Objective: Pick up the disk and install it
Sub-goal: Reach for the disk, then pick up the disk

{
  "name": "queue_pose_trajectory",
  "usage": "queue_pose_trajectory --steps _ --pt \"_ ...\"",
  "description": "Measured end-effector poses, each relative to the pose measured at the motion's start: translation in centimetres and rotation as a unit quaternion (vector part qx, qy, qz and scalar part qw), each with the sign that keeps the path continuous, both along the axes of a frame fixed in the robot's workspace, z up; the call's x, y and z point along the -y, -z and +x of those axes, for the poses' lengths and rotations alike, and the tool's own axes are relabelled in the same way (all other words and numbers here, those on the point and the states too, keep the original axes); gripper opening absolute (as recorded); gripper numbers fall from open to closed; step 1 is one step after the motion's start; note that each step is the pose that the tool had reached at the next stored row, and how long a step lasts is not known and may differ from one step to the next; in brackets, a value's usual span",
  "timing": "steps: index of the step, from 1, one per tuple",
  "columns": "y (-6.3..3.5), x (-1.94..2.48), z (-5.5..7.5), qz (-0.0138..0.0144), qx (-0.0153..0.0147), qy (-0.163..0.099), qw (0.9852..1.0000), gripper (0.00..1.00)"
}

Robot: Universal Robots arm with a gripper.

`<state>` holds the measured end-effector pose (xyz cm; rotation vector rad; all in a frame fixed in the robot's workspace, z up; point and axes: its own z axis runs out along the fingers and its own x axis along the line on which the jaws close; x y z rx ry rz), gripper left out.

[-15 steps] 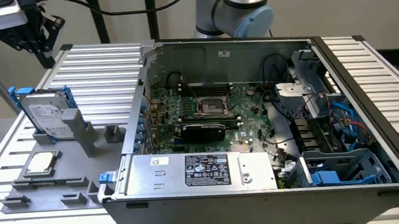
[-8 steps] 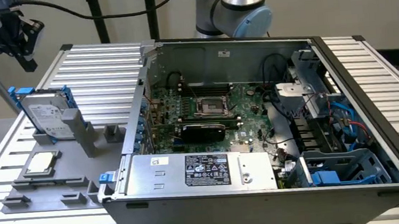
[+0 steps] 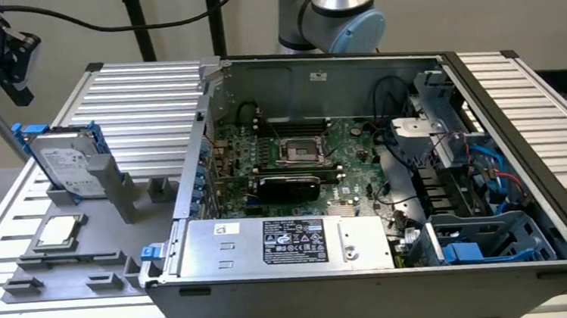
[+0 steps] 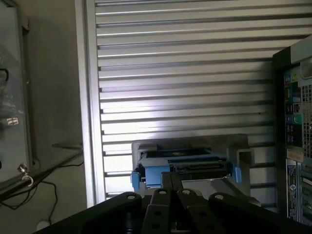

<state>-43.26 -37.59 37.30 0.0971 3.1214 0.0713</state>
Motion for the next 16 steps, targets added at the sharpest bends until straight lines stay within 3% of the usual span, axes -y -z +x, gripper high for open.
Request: queue_pose_trajectory --steps 5,16 --pt "0.05 0.00 -0.20 -0.0042 -0.0003 -0.017 0.9999 0.11" --pt "0.06 0.00 -0.22 -0.0043 -0.0004 -0.017 0.9998 0.11"
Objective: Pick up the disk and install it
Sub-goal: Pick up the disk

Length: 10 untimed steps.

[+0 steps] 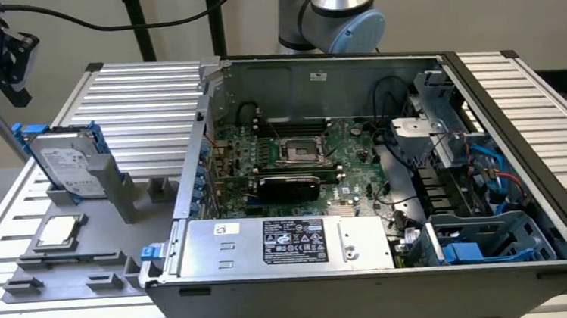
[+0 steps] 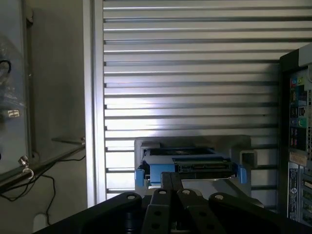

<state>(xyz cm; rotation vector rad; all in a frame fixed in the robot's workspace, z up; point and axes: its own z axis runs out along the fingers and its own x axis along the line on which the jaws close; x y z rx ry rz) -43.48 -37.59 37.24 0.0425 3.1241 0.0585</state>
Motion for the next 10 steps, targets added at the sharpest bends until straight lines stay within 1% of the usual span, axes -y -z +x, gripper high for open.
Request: queue_pose_trajectory --steps 6,8,10 --pt "0.01 0.00 -0.01 0.0000 0.0000 -0.002 1.0000 0.11" --pt "0.04 0.00 -0.03 0.0000 0.0000 -0.016 0.9999 0.11" --pt "0.06 -0.01 -0.03 0.0000 0.0000 -0.034 0.9994 0.11"
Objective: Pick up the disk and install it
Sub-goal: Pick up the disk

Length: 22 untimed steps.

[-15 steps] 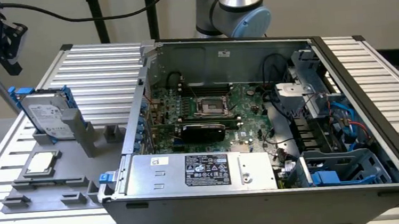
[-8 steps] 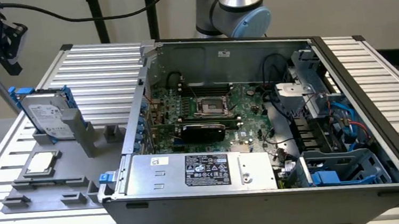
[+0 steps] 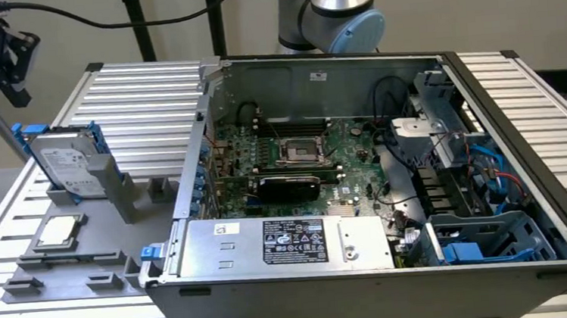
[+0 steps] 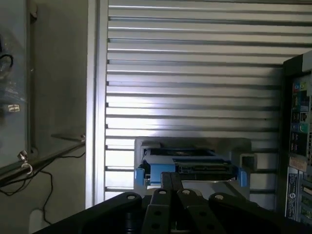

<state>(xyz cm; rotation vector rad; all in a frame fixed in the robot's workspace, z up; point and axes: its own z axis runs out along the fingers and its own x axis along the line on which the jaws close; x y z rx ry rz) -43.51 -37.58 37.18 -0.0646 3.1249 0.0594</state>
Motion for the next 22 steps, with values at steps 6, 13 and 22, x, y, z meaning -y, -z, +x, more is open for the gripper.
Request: queue_pose_trajectory --steps 6,13,22 --pt "0.07 0.01 0.00 0.0000 0.0000 -0.055 0.9985 0.11" --pt "0.18 0.01 0.01 0.0000 -0.0002 -0.118 0.9930 0.11" --pt "0.33 0.01 0.00 0.0001 -0.0007 -0.199 0.9801 0.11"
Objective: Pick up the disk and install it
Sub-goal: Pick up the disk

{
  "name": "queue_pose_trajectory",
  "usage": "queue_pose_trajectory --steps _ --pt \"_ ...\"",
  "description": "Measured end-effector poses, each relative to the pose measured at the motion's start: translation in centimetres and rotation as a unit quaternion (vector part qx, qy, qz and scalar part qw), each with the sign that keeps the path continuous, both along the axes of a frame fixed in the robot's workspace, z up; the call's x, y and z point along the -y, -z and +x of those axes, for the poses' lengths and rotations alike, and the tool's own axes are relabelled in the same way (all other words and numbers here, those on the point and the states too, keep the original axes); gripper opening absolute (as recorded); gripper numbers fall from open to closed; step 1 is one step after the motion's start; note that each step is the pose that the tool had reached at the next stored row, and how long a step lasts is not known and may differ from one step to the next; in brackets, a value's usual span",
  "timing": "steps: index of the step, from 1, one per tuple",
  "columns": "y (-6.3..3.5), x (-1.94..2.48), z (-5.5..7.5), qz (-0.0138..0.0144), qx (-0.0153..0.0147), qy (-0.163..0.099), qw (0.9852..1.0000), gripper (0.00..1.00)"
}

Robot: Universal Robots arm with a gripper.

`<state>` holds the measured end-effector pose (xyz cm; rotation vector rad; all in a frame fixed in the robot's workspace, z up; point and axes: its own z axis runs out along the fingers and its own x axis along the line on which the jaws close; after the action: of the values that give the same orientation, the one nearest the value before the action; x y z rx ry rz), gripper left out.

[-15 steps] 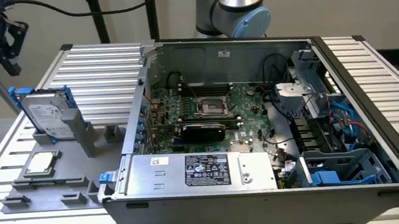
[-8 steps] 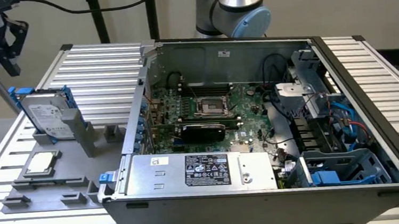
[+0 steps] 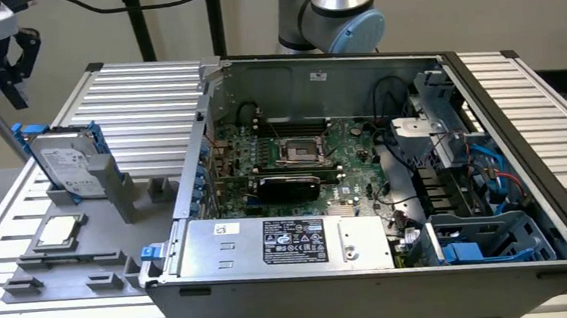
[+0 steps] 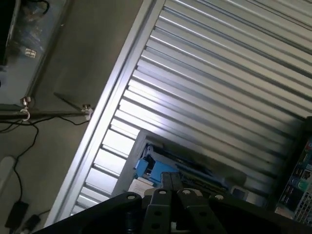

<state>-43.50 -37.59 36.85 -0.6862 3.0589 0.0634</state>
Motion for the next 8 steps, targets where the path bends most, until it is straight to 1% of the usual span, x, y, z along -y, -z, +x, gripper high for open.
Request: queue_pose_trajectory --steps 2,4,8 --pt "0.04 0.00 0.00 0.0000 -0.0001 -0.018 0.9998 0.11" --pt "0.07 0.00 0.00 0.0000 -0.0003 -0.036 0.9994 0.11" --pt "0.14 0.00 0.00 0.0000 -0.0007 -0.073 0.9974 0.11"
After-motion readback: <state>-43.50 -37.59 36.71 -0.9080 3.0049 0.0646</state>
